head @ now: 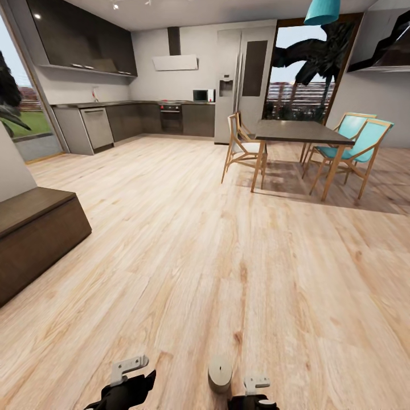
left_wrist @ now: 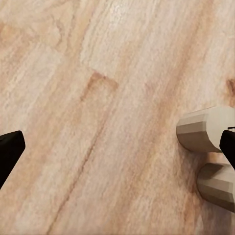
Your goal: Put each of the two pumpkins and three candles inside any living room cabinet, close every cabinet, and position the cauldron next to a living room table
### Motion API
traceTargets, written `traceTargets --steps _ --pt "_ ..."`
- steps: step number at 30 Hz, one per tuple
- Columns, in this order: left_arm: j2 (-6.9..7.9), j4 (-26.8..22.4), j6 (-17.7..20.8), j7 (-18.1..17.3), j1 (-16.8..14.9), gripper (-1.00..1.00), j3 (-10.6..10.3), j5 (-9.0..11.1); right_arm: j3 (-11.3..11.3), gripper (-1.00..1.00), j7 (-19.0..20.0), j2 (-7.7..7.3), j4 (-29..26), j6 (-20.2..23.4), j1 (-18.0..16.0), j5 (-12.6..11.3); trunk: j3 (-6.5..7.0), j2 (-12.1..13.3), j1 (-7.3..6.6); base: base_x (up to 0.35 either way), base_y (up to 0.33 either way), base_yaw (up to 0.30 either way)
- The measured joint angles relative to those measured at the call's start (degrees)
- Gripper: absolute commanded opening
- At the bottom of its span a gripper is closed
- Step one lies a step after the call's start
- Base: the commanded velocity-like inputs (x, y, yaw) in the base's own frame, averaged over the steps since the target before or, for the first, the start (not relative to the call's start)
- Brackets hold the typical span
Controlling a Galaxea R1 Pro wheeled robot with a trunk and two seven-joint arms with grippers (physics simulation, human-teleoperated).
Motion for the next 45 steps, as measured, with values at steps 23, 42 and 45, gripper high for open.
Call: traceTargets --steps 23,42,45 --pt "0.0 0.0 0.0 -0.1 0.0 1.0 0.0 0.0 0.0 1.0 0.0 -0.02 -0.1 -0.1 -0.1 0.0 -1.77 -0.1 0.21 0.0 0.0 0.0" --pt "0.0 0.0 0.0 -0.1 0.0 1.0 0.0 0.0 -2.6 1.0 0.0 -0.17 0.0 -0.2 -2.3 0.1 -3.76 -0.2 0.44 0.0 0.0 0.0" --pt "0.0 0.0 0.0 -0.1 0.0 1.0 0.0 0.0 -2.6 1.0 0.0 -0.13 0.0 -0.2 -2.4 0.1 -4.43 -0.3 0.52 0.0 0.0 0.0"
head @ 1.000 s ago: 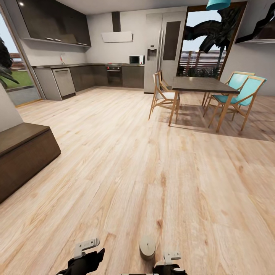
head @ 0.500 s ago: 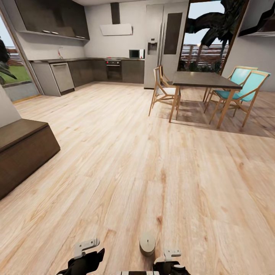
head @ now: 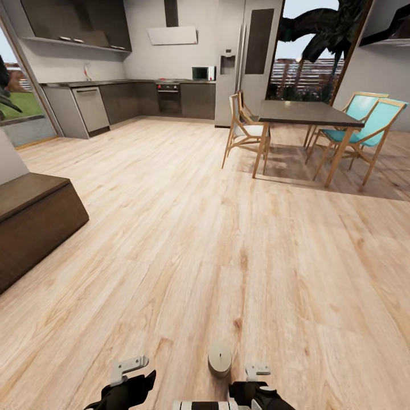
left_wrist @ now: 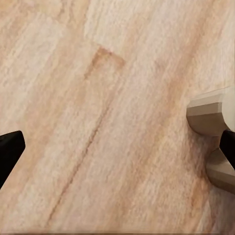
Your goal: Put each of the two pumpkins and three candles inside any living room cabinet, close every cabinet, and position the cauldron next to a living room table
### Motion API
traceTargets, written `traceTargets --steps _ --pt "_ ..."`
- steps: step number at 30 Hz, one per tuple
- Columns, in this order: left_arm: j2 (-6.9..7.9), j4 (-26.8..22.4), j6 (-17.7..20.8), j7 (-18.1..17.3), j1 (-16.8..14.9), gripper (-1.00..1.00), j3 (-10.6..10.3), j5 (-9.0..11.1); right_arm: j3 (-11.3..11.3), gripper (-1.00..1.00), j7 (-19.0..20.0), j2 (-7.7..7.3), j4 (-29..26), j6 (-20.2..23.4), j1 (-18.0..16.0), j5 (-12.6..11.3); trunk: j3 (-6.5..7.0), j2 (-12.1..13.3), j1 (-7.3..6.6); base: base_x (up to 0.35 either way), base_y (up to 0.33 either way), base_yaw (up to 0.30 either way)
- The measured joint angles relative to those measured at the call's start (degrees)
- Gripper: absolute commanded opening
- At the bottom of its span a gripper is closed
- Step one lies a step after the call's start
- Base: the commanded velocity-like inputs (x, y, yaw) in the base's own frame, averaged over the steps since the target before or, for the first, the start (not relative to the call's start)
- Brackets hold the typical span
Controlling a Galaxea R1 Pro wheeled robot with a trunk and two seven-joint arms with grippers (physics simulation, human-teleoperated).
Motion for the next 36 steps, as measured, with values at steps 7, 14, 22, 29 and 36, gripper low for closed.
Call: traceTargets --steps 7,14,22,29,36 --pt "0.0 0.0 0.0 0.0 0.0 1.0 0.0 0.0 0.0 1.0 0.0 0.15 0.0 0.0 0.0 0.0 -0.22 0.0 0.03 0.0 0.0 0.0" --pt "0.0 0.0 0.0 0.0 0.0 1.0 0.0 0.0 0.1 1.0 0.0 0.27 0.0 0.0 0.0 0.0 -1.34 -0.1 0.15 0.0 0.0 0.0" --pt "0.0 0.0 0.0 0.0 0.0 1.0 0.0 0.0 0.1 1.0 0.0 0.37 0.0 0.0 0.0 0.0 -2.0 -0.1 0.23 0.0 0.0 0.0" --pt "0.0 0.0 0.0 0.0 0.0 1.0 0.0 0.0 0.1 1.0 0.0 0.38 -0.1 -0.1 0.0 0.0 -2.89 -0.2 0.33 0.0 0.0 0.0" --pt "0.0 0.0 0.0 0.0 0.0 1.0 0.0 0.0 0.1 1.0 -0.1 0.38 -0.1 -1.0 0.0 0.0 -2.89 -0.2 0.33 0.0 0.0 0.0"
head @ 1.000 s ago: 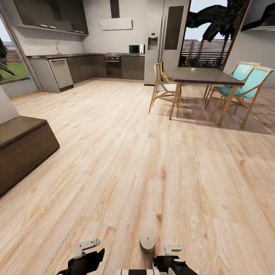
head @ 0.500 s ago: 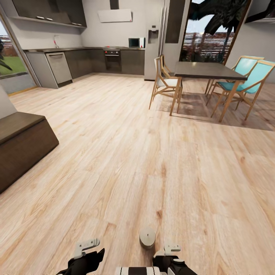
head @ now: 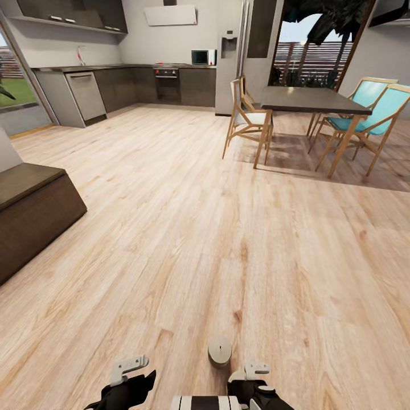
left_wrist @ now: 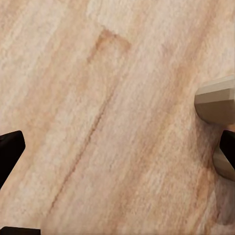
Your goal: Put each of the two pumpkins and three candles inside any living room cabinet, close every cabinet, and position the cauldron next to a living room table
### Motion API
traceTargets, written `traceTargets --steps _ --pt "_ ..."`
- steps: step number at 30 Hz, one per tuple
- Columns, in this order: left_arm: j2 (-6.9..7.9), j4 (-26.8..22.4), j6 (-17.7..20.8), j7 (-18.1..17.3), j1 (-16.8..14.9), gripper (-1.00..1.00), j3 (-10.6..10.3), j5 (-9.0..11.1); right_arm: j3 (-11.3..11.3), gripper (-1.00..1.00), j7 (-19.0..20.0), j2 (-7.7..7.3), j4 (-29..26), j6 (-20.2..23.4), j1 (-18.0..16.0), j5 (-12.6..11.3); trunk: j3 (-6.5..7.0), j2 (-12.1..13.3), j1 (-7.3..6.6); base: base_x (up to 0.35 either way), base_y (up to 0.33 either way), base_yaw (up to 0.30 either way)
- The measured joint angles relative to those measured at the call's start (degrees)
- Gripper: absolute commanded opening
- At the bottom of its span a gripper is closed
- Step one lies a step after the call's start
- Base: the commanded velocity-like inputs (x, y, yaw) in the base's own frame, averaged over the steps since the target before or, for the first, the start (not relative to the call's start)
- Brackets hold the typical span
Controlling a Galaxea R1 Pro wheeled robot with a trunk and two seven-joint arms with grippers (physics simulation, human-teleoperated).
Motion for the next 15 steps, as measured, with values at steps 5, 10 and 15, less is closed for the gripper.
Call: traceTargets --steps 5,10,15 --pt "0.0 0.0 0.0 -0.1 0.0 1.0 0.0 0.0 0.0 1.0 0.0 0.0 0.0 -0.1 0.0 0.0 0.0 0.0 0.0 0.015 0.0 0.0" --pt "0.0 0.0 0.0 -0.1 0.0 1.0 0.0 0.0 0.0 1.0 0.0 0.0 0.0 -0.1 0.0 0.0 0.0 0.0 -0.01 0.073 0.0 0.0" --pt "0.0 0.0 0.0 -0.1 0.0 1.0 0.0 0.0 0.0 1.0 0.0 0.0 0.1 -0.1 0.0 -0.1 0.0 0.0 -0.01 0.051 0.0 0.0"
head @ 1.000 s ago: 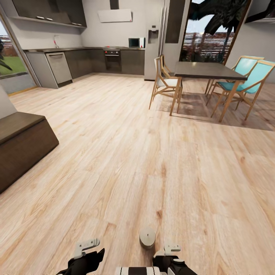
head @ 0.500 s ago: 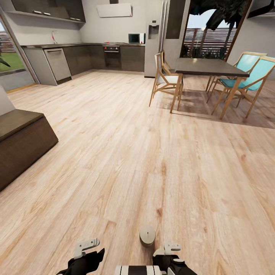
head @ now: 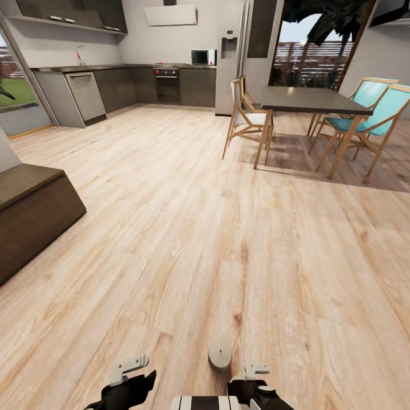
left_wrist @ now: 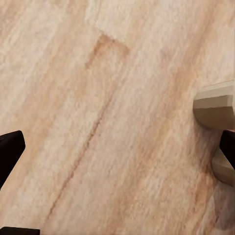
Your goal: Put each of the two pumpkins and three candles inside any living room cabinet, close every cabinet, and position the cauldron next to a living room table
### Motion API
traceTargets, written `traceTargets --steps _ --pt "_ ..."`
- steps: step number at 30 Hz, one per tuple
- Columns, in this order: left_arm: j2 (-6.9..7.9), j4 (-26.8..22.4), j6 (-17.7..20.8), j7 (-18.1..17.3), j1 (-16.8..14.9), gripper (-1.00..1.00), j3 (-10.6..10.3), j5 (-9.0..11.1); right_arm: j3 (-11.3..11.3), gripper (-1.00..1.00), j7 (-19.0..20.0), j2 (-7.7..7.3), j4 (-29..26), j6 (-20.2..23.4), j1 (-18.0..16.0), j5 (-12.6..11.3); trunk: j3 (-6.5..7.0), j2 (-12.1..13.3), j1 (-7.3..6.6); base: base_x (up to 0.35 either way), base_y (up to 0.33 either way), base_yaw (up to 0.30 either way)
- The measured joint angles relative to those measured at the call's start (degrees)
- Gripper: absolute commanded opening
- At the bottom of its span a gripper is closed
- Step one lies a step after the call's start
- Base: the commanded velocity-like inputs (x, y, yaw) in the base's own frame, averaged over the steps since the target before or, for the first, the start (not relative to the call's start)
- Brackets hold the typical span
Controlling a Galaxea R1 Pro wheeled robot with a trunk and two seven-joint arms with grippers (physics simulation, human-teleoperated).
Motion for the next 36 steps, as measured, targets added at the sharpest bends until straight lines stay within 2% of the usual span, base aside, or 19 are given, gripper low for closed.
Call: traceTargets --steps 14,16,26,29,36 --pt "0.0 0.0 0.0 0.0 0.0 1.0 0.0 0.0 0.0 1.0 0.0 -0.04 0.0 -0.1 0.0 0.0 0.0 0.0 0.01 0.038 0.0 0.0" --pt "0.0 0.0 0.0 0.0 0.0 1.0 0.0 0.0 0.0 1.0 0.0 -0.05 0.0 -0.1 0.0 0.0 -0.44 0.0 0.06 0.001 0.0 0.0" --pt "0.0 0.0 0.0 0.0 0.0 1.0 0.0 0.0 0.0 1.0 0.0 -0.08 0.0 -0.1 0.0 0.0 -0.44 0.0 0.06 0.0 0.0 0.0" --pt "0.0 0.0 0.0 0.0 0.0 1.0 0.0 0.0 0.0 1.0 0.0 -0.09 0.0 -0.1 0.0 0.0 -1.1 -0.1 0.14 0.0 0.0 0.0" --pt "0.0 0.0 0.0 0.0 0.0 1.0 0.0 0.0 0.0 1.0 0.0 -0.09 0.1 -0.1 0.0 0.0 -1.11 -0.1 0.14 0.0 0.0 0.0"
